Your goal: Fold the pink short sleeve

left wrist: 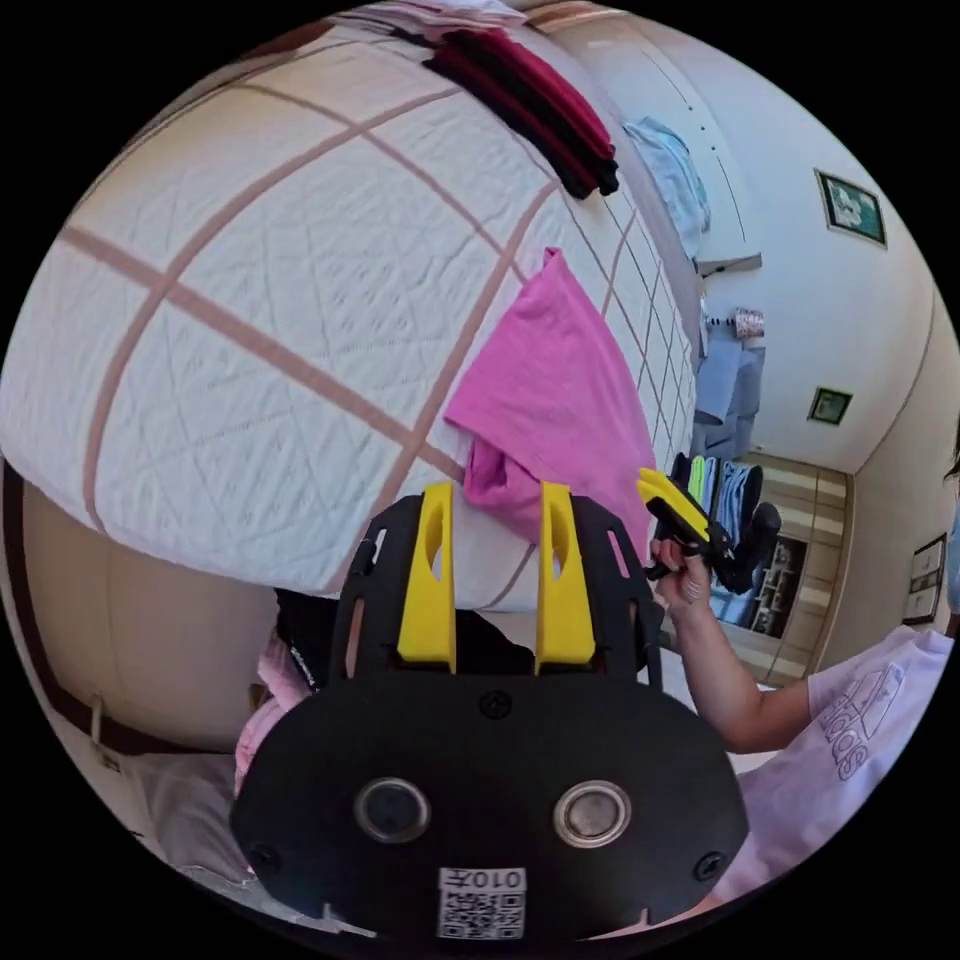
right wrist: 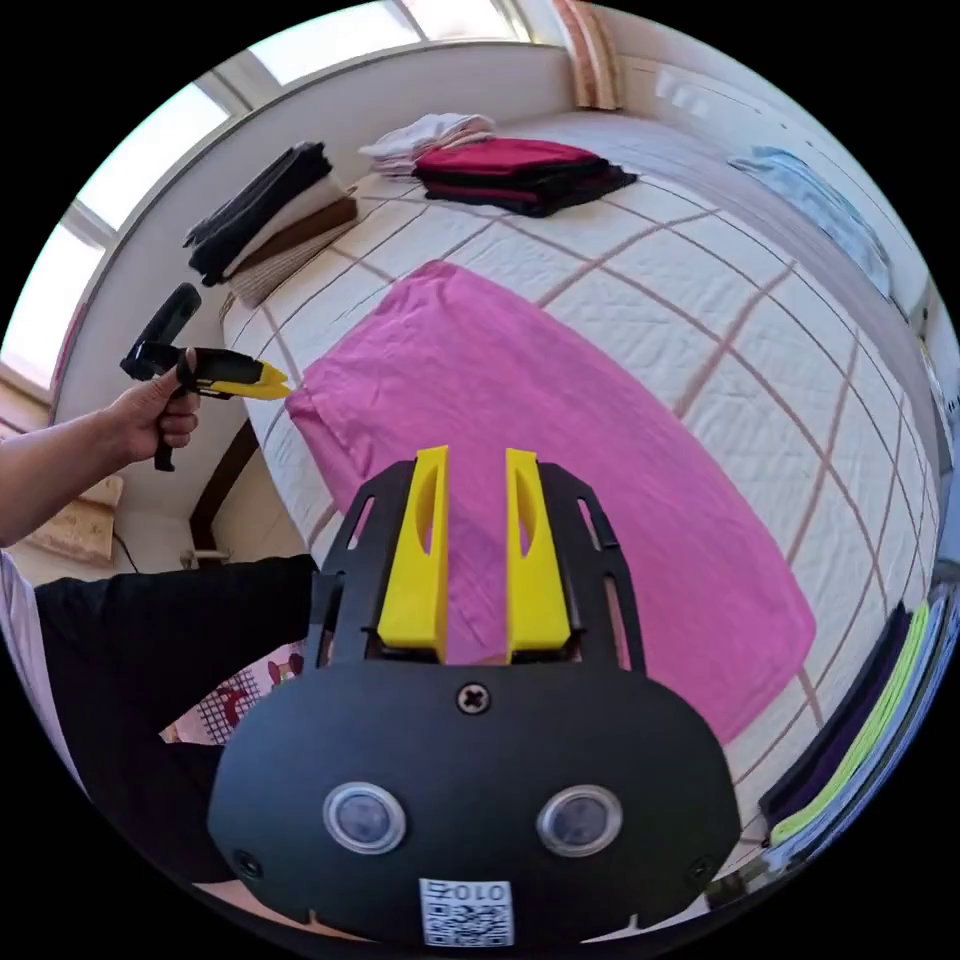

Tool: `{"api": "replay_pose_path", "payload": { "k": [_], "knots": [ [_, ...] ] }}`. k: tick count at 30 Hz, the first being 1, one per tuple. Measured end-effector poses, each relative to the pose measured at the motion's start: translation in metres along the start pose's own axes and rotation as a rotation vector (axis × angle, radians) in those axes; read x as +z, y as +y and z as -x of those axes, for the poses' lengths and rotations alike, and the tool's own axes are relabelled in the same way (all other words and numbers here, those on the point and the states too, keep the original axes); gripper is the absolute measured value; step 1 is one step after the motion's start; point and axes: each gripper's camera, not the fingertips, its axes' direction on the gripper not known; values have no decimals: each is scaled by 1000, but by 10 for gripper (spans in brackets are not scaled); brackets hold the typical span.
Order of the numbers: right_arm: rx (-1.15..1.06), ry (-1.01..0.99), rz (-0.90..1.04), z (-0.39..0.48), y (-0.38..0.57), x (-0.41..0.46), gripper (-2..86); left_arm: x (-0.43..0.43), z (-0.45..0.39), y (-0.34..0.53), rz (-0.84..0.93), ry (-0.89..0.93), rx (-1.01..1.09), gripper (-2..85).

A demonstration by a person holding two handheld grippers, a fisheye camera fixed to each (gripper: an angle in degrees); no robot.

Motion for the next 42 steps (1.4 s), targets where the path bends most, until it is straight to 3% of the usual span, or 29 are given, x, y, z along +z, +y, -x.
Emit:
{"api": "replay_pose_path", "payload": {
  "k": [3,8,16,19,31,34,37,42],
  "knots": [
    [-191,15,14,23,-65,19,119,21,23,28,-19,133,-107,134],
    [-498,-53,23,24,-179,28,150,35,32,36,-41,166,-101,141],
    [-708,-227,391,16,-338,93,131,63,44,31,-60,252,-93,136],
    [-748,-297,517,17,-364,111,128,66,54,39,-64,264,-132,135],
    [-803,-425,685,21,-406,147,95,124,55,65,-57,357,-130,95],
    [-808,-386,663,22,-409,144,64,143,58,75,-65,432,-134,74],
    [-796,-481,630,19,-409,132,48,157,46,84,-87,457,-61,58],
    [-960,-487,475,10,-384,65,44,156,-26,116,-165,275,176,44]
  ]
}}
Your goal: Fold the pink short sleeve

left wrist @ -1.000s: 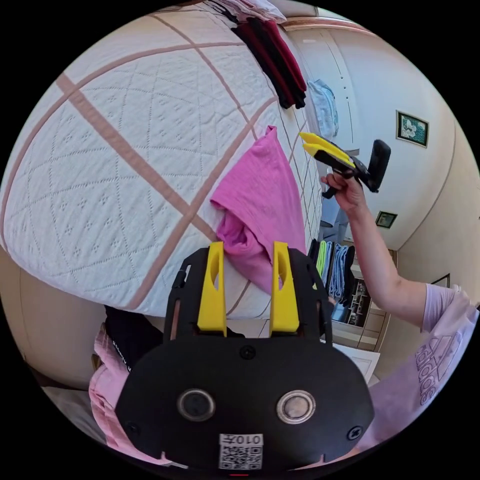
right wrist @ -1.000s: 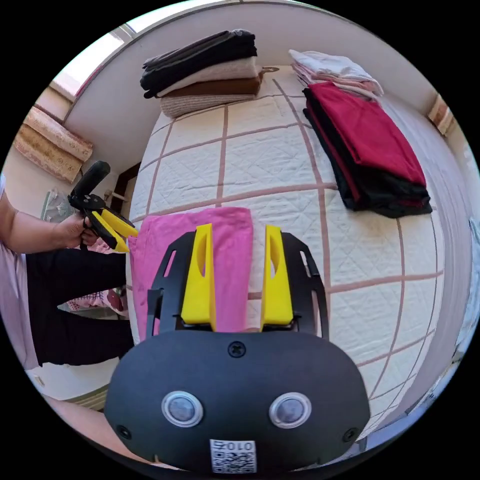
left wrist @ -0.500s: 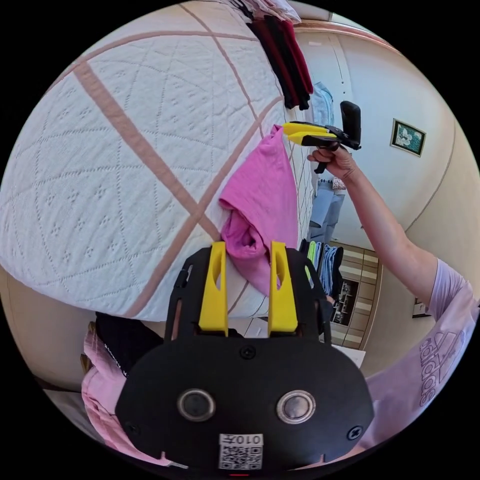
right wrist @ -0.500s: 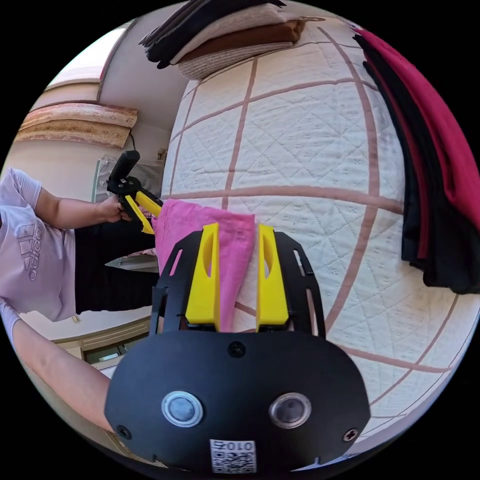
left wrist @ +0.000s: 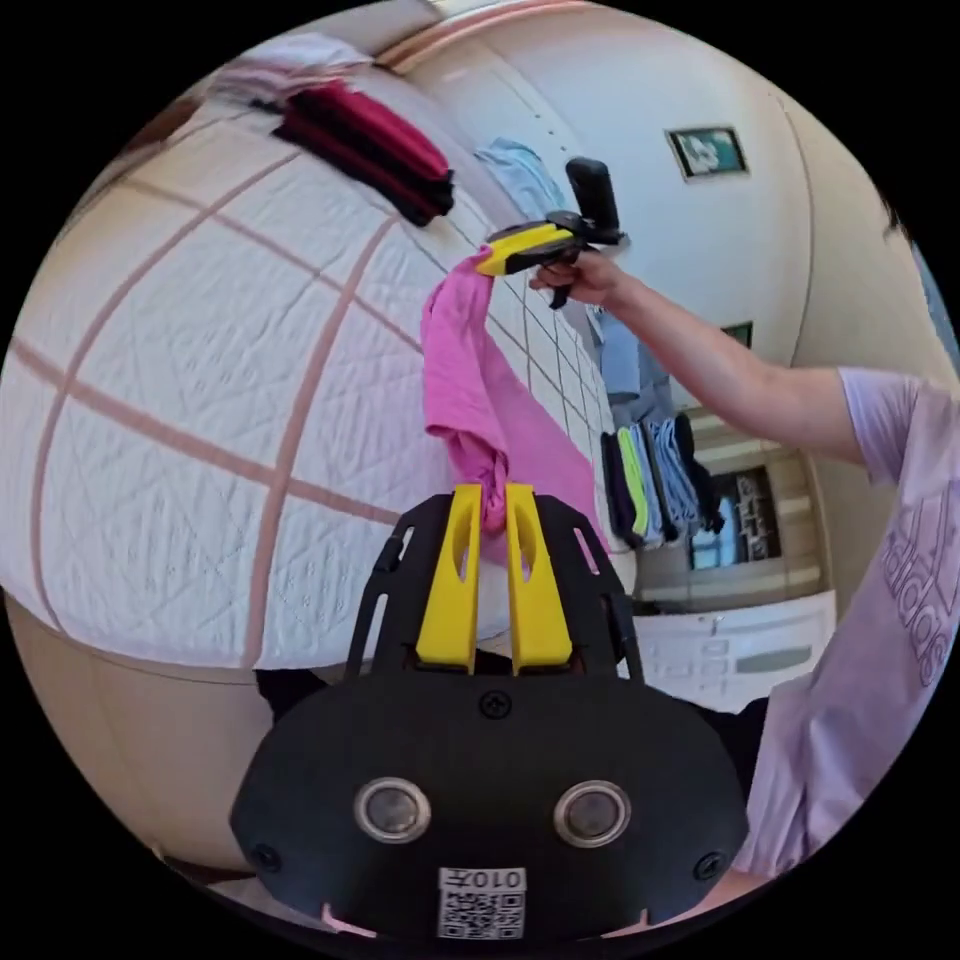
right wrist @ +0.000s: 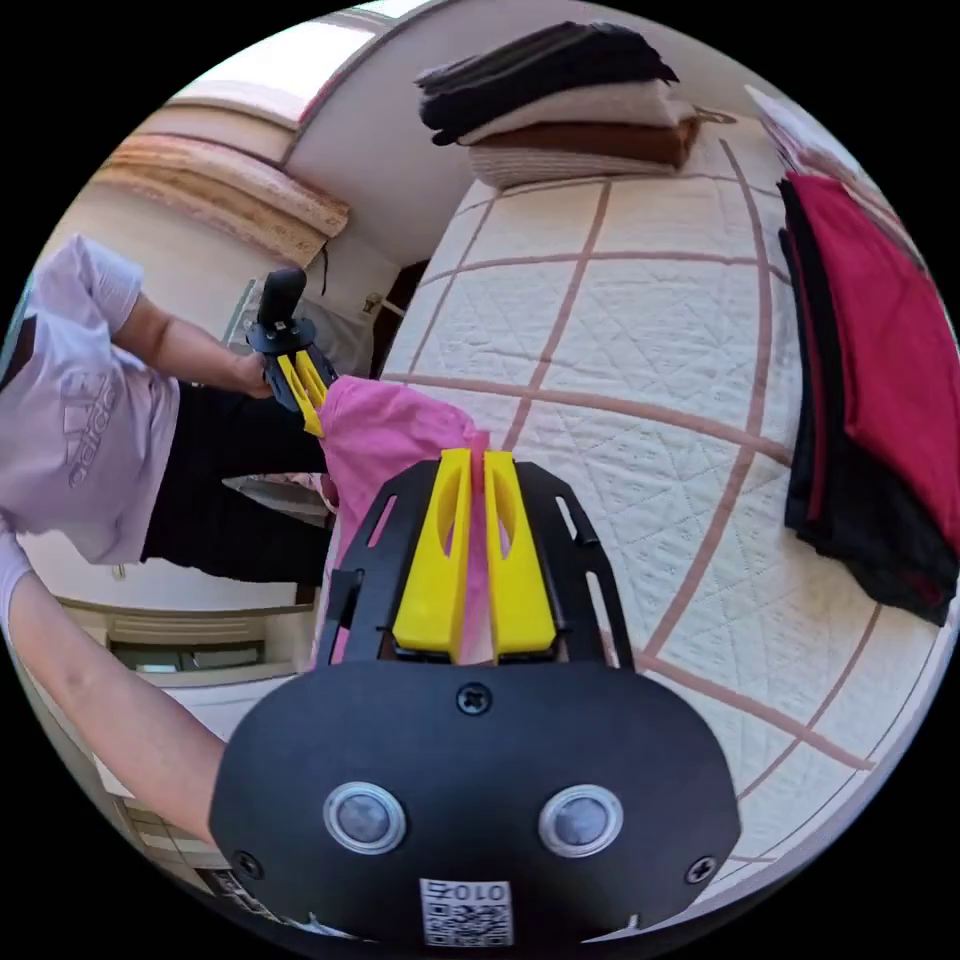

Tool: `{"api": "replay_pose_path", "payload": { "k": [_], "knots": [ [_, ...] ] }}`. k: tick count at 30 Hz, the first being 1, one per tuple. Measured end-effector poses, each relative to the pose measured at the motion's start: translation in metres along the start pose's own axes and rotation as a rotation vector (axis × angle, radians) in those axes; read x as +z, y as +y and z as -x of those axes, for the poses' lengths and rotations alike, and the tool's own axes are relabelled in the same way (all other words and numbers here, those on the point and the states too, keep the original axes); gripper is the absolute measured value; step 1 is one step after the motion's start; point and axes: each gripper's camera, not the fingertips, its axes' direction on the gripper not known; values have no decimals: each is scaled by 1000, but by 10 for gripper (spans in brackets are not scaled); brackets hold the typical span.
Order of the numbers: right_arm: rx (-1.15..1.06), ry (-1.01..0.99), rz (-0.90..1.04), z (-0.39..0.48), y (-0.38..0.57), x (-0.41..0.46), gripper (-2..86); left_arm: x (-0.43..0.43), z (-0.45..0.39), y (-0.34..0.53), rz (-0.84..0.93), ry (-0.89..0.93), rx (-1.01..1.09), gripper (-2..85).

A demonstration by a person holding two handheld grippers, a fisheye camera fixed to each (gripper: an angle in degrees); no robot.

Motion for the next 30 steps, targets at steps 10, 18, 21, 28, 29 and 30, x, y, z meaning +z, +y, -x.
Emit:
{"api": "replay_pose_path", "payload": {
  "k": [10,18,21,28,29,30],
  "knots": [
    [-192,190,138,160,181,-26,42,170,-241,65,343,-362,810,38],
    [3,152,261,198,323,50,42,394,-309,125,544,-395,861,41],
    [25,156,262,207,353,65,42,446,-326,136,576,-392,861,44],
    [168,182,218,227,405,90,30,530,-340,158,725,-500,932,53],
    [186,193,221,231,410,90,29,537,-344,160,731,-504,957,53],
    [226,231,221,240,421,88,27,541,-349,162,718,-502,984,54]
  ]
}}
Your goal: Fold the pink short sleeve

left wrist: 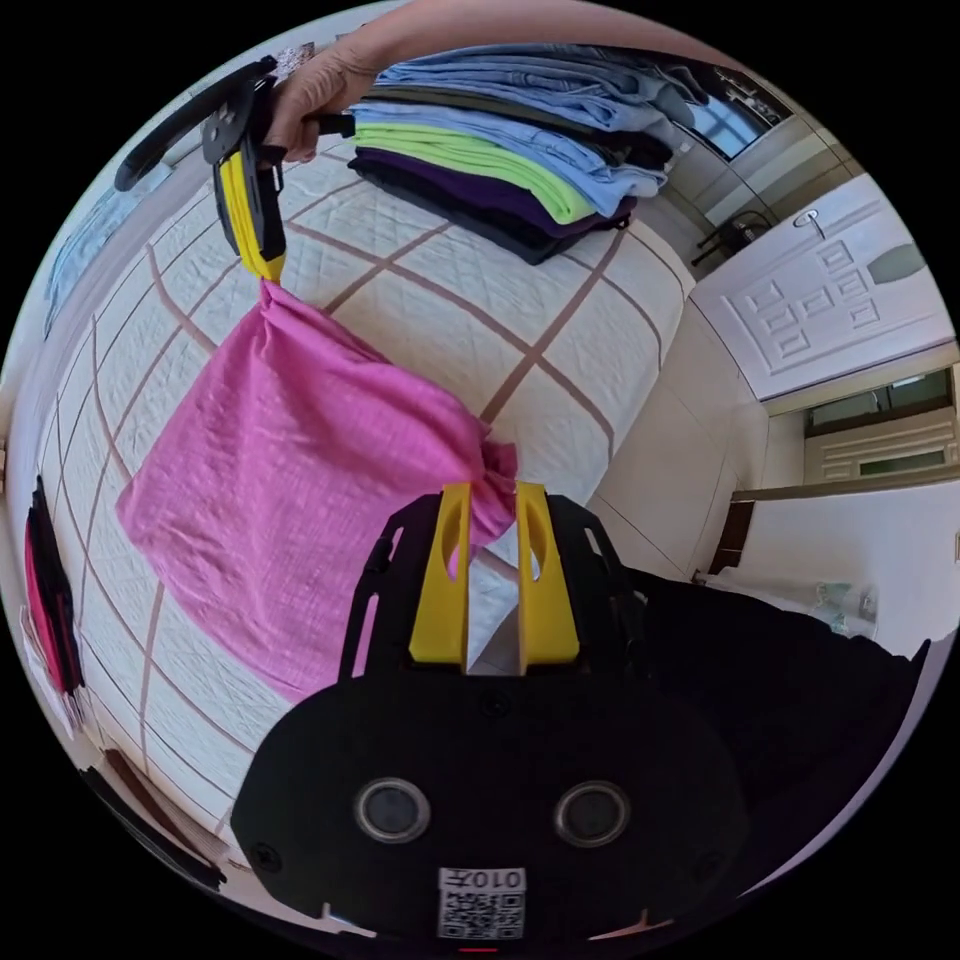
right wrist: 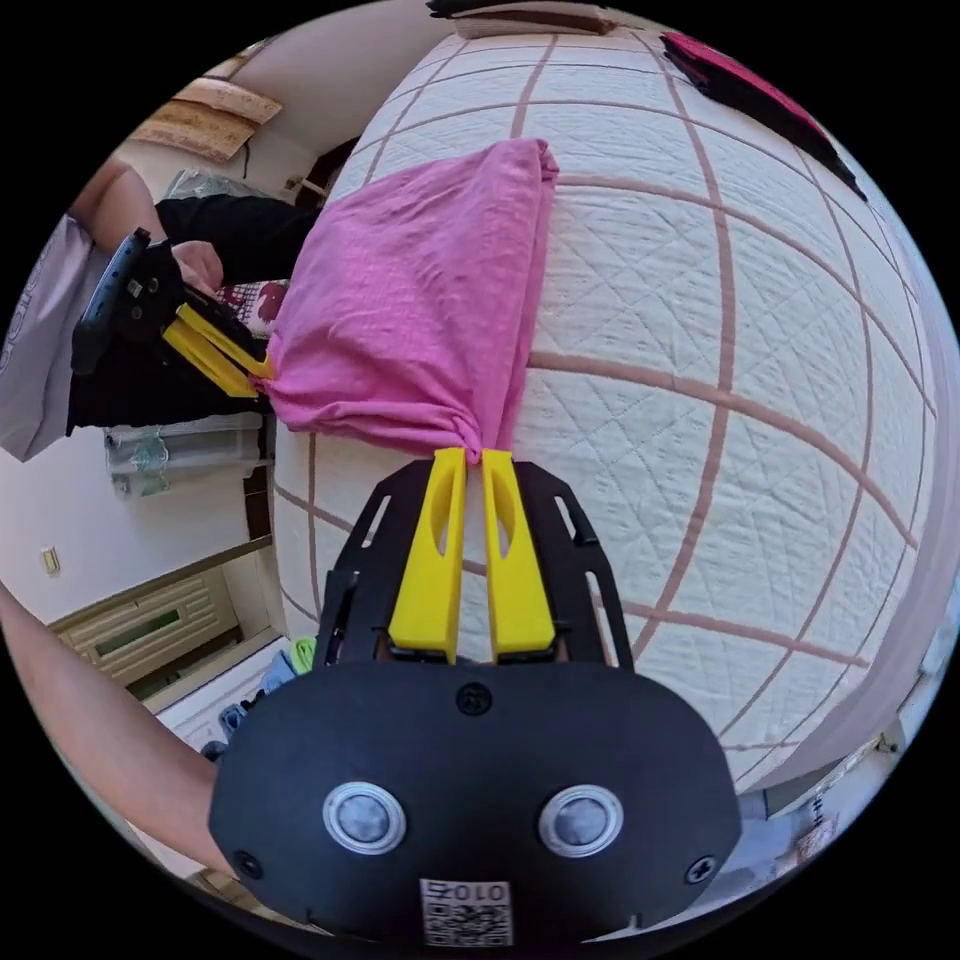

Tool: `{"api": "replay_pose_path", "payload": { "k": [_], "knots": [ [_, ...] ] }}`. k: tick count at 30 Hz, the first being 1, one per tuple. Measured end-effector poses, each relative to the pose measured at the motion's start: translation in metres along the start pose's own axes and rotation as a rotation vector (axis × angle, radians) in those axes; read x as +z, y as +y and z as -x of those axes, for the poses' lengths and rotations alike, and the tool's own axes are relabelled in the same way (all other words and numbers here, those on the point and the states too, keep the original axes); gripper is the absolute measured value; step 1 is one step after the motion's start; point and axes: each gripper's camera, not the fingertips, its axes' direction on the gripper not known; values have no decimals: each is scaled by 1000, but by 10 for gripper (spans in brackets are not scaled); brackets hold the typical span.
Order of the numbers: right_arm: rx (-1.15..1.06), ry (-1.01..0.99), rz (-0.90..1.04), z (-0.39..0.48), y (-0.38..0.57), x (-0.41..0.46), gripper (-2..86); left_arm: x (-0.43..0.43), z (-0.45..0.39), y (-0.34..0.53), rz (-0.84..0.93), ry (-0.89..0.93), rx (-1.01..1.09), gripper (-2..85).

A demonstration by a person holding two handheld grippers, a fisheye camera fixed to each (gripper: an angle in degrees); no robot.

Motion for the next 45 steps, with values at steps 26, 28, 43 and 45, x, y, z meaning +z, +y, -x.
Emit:
{"api": "replay_pose_path", "payload": {
  "k": [26,28,43,45],
  "knots": [
    [1583,-278,-759,273,153,135,62,-7,131,35,-109,100,79,58],
    [1594,-325,-691,274,156,153,54,7,125,25,-39,95,86,58],
    [1575,-149,-794,301,242,173,64,-13,201,30,-95,135,-68,86],
    [1570,-41,-769,285,246,162,68,-36,242,37,-175,-1,-217,97]
  ]
}}
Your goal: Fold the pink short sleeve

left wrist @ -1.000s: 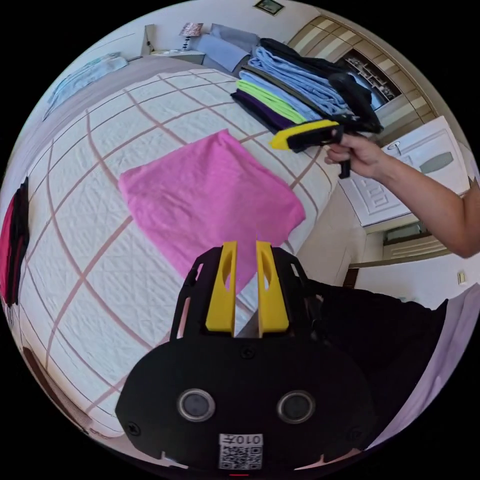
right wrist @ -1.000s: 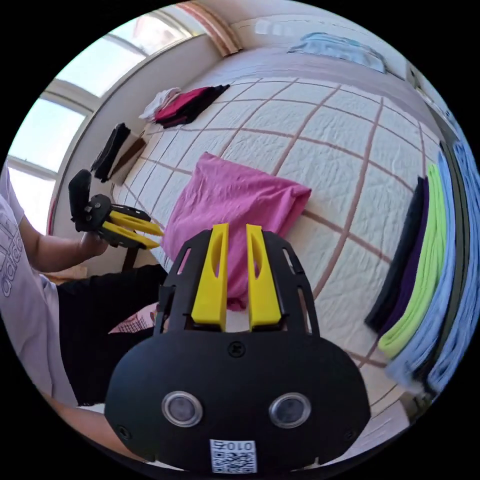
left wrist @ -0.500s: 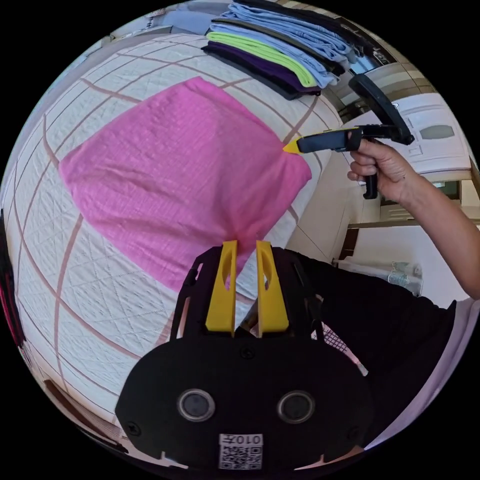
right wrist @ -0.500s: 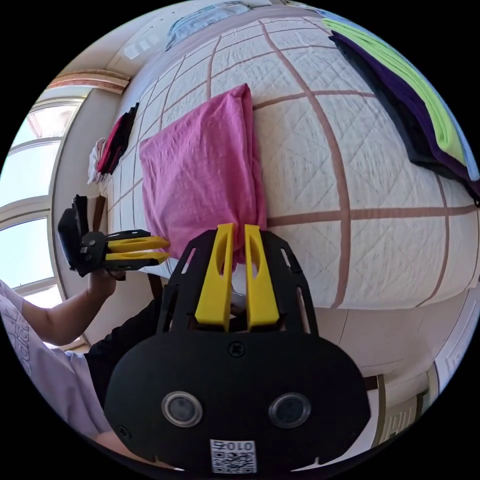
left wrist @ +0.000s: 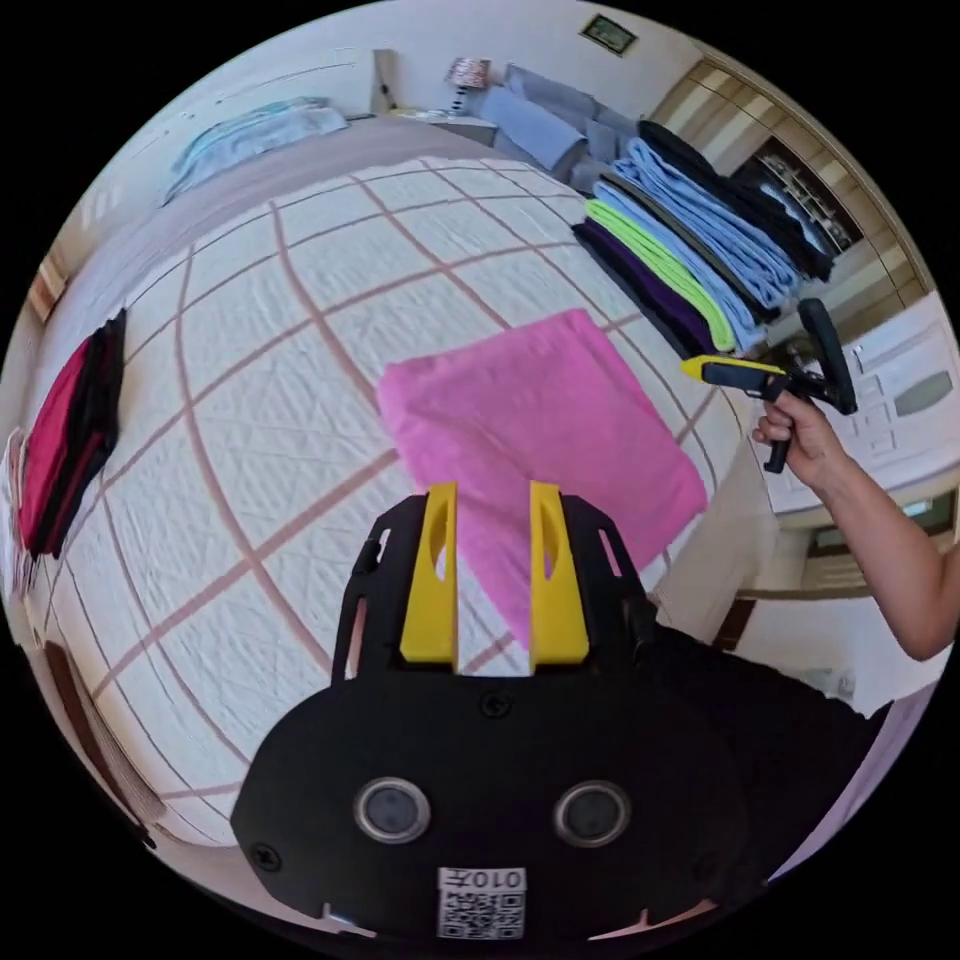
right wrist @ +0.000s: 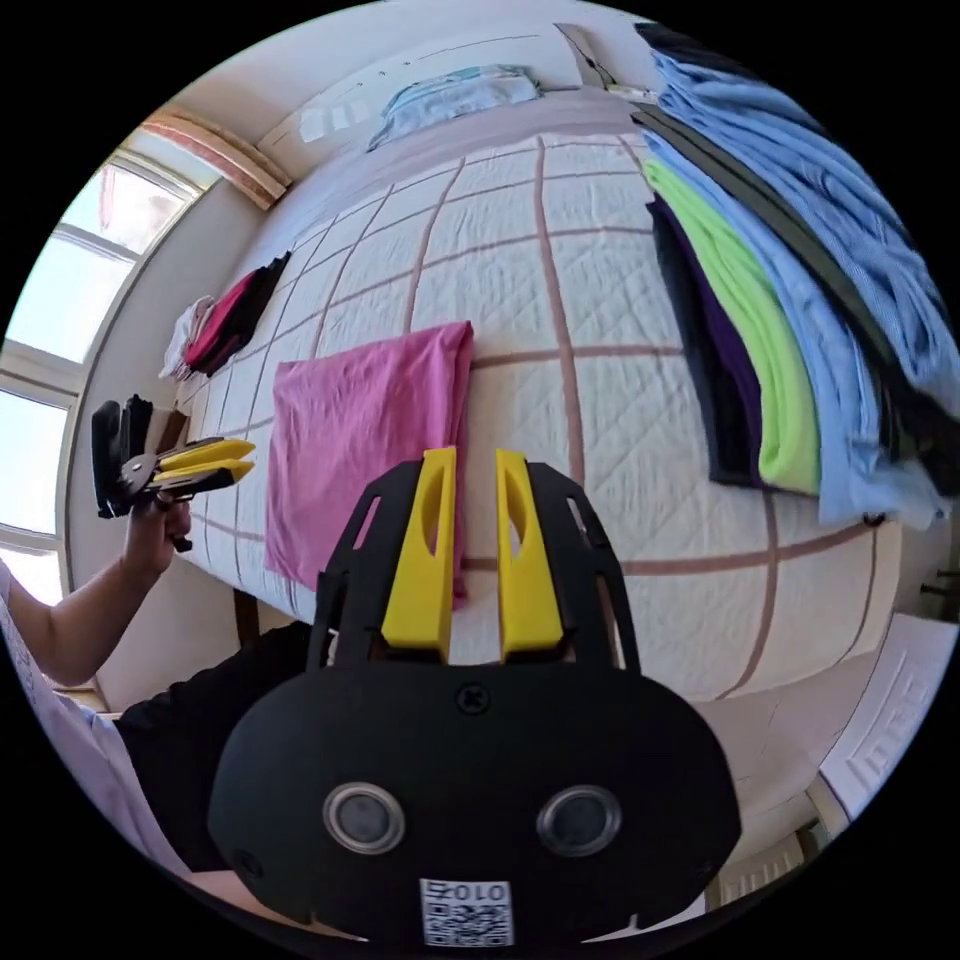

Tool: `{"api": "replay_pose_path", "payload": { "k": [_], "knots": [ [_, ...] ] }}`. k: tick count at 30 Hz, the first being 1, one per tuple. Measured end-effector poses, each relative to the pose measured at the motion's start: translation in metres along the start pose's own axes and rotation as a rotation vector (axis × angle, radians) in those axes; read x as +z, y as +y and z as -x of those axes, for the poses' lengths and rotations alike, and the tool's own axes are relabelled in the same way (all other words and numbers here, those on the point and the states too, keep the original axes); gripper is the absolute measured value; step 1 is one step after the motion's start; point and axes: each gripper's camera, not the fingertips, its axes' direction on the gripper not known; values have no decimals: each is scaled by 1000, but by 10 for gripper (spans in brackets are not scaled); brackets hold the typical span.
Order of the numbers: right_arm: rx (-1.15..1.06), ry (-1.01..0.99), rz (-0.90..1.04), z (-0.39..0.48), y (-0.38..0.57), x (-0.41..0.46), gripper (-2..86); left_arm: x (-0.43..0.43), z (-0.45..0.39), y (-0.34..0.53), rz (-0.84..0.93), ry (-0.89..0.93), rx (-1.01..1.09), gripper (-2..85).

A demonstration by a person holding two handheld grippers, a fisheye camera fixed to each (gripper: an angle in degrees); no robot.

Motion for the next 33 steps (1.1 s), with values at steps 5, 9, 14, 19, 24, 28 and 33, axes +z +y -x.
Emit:
{"api": "replay_pose_path", "payload": {
  "k": [5,9,14,19,24,28,33],
  "knots": [
    [-7,-69,26,-17,-62,33,68,-1,97,-27,-82,67,-190,103],
    [2,-142,150,-30,-79,74,41,22,153,-60,-81,344,-141,78],
    [-15,-49,107,-45,-75,70,35,30,197,-66,-36,471,-170,63],
    [-85,-33,128,-67,-67,95,39,33,218,-54,-51,512,-250,83],
    [27,-9,-59,-92,-23,57,49,-37,215,10,-197,296,-356,99],
    [2,-30,-216,-77,46,26,48,-44,182,65,-26,259,-327,102],
    [233,-353,-93,-77,124,47,46,-10,164,131,144,548,-501,100]
  ]
}}
